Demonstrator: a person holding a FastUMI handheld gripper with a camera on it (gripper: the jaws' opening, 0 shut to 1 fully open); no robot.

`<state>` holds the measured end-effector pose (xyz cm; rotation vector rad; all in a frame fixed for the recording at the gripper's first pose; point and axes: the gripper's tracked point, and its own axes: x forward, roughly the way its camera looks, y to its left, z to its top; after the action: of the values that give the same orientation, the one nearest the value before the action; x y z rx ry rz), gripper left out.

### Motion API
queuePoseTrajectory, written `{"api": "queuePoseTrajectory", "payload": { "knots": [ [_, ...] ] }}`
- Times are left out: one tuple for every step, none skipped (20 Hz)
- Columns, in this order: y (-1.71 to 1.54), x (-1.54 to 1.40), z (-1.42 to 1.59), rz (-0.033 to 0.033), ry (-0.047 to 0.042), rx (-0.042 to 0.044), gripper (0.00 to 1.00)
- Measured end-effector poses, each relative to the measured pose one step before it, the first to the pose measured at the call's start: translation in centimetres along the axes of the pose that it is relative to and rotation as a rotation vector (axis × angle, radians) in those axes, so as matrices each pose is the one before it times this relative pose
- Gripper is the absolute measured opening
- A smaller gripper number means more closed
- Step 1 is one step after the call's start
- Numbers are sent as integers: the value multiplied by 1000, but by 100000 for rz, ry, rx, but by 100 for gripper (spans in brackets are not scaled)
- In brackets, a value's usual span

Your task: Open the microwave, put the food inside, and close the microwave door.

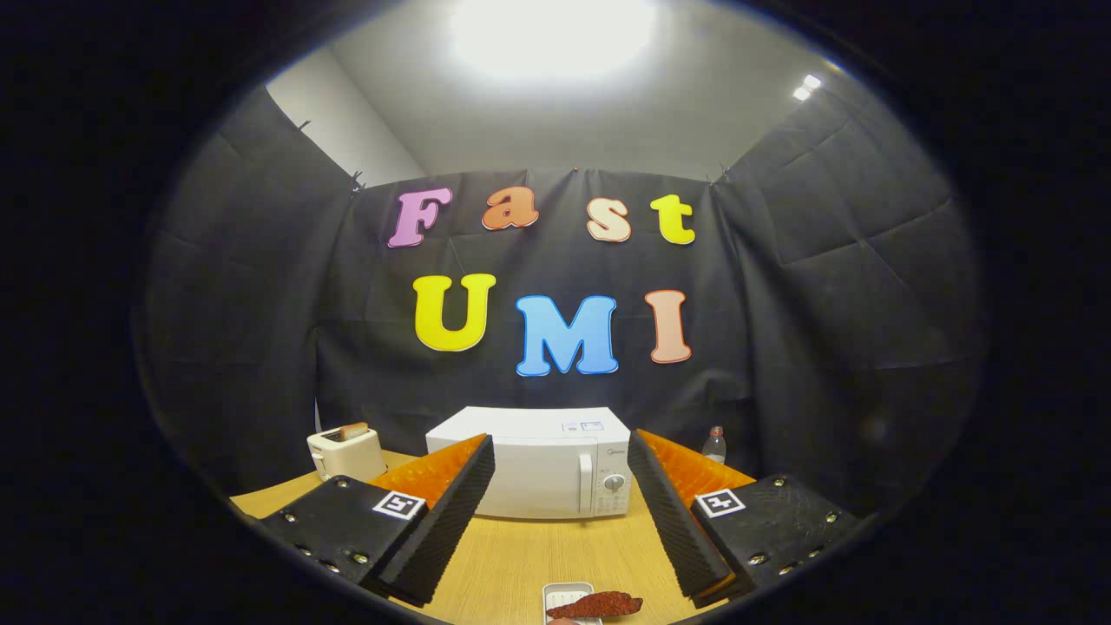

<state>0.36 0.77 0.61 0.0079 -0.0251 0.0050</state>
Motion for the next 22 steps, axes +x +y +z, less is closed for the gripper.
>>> {"api": "queuePoseTrajectory", "payload": {
  "knots": [
    [-79, 120, -123, -201, 349, 651, 98],
    [-107, 81, -50, -169, -31, 502, 97],
    [-56, 3, 4, -8, -77, 205, 98],
    [-34, -63, -86, -105, -23, -51, 98],
    [-109, 14, -17, -126, 1, -76, 98],
    [-148, 129, -25, -118, -5, 112, 98],
    [-137, 163, 25, 86, 104, 252, 98],
    [-64, 159, -6, 86, 136, 275, 98],
    [-64, 228, 73, 265, 163, 373, 98],
    [-55, 253, 138, 576, -220, 343, 98],
    [-125, 316, 198, 245, -428, -52, 98],
    [-179, 322, 56, 222, -291, -281, 98],
    [-212, 510, 41, 150, 52, -544, 98],
    [-245, 558, -92, 288, -37, -446, 98],
    [-300, 489, 8, 50, -121, -306, 98],
    [-272, 580, -17, -163, -26, -96, 98],
    [-406, 637, -21, -293, 102, 305, 98],
    [-290, 578, -230, -37, 336, 632, 98],
    [-277, 739, -143, 18, 392, 535, 98],
    [-414, 722, -162, -84, 422, 234, 98],
    [-339, 779, -129, 101, 407, 31, 98],
    [-290, 795, -91, 176, 311, -181, 98]
  ]
}}
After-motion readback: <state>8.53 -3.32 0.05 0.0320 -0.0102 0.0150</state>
